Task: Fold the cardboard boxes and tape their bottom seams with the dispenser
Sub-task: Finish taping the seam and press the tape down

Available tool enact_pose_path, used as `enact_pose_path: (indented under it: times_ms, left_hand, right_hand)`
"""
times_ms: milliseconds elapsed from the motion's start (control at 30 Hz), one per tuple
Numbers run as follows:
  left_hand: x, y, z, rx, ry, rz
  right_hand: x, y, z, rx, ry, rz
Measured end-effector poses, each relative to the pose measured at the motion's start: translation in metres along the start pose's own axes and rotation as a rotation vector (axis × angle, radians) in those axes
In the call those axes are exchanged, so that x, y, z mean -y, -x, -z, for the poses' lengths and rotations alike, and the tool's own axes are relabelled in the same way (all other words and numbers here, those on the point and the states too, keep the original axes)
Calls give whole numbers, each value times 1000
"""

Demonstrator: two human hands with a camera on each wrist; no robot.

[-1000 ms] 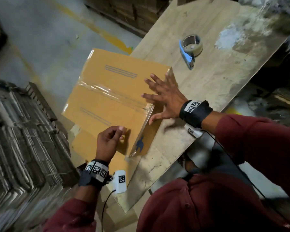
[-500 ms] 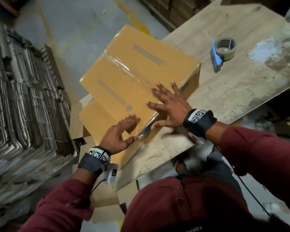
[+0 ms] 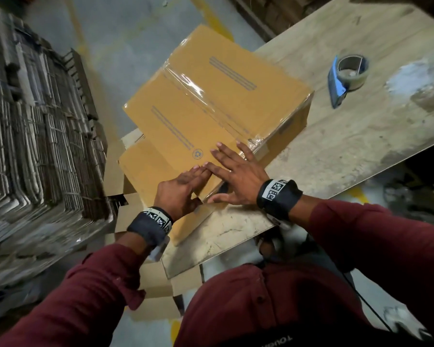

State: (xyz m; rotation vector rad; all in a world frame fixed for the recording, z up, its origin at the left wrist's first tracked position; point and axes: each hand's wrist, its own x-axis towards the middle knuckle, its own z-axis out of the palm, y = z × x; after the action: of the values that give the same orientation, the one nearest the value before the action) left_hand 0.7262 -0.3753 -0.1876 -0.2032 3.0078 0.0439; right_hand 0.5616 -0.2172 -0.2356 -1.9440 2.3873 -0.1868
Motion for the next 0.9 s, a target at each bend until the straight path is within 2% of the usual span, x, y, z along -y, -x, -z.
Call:
enact_pose_path:
  times_ms: [100,267,400,500,633,900]
  left_hand:
    - [3,1,-3,-20,-19,-34]
    - [3,2,-4,17,0,-1]
    - [-9,1,-1,-55,-29,14]
    - [-14,1,-9,-89,15,63]
    - [-12,-2,-10,-36,68,132]
    - [-17,-4,-8,-78,55,156]
  right_hand:
    - [3,-1,-5,-5,25,-27]
    - [-4,1,-10,-3,61,25]
    - [-4,2,-10,-22,47,36]
    - [-5,2,-11,-38,47,32]
    - [-5,2,-12,-42,40,35]
    - [-3,0,-12,-19,31,23]
